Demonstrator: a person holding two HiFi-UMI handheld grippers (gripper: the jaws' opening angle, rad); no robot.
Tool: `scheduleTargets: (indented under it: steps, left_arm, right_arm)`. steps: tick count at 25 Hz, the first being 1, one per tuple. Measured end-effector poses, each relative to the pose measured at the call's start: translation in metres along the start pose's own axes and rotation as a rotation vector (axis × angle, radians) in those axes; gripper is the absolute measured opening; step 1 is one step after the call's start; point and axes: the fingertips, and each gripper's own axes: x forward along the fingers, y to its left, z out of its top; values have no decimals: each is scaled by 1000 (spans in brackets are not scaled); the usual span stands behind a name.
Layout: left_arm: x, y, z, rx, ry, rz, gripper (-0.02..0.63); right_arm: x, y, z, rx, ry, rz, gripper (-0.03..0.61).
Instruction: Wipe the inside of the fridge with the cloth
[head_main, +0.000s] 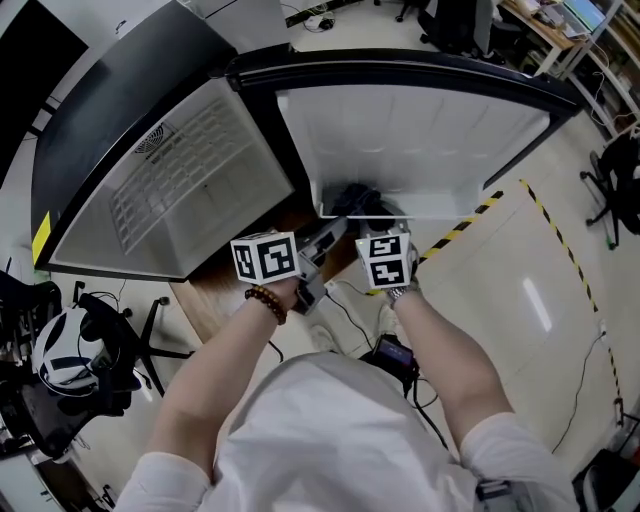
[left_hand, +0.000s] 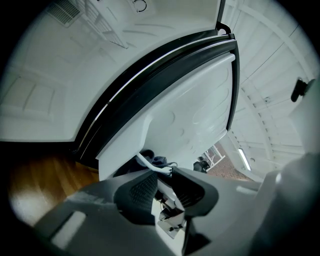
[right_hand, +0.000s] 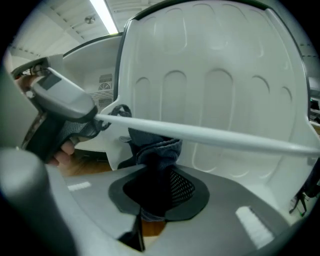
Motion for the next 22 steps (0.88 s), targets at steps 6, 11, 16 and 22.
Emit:
scheduleTargets:
  steps: [6,11,16,22]
  left_arm:
    - [-1,5,-5,-16,-8,8,94]
    - [-1,7,-7,-26,-18,12,91]
    - [-2,9,-10,-40,-28,22,84]
    - [-1,8,-12,-44,-38,29,81]
  right_arm:
    - [-16,-36,-13,16,21,-72,64]
    - [-29,-68,-24,40,43,-131,63]
    - [-43,-100,-32,56,68,-200,63]
    - [-59,-131,-41,69,78,-286,63]
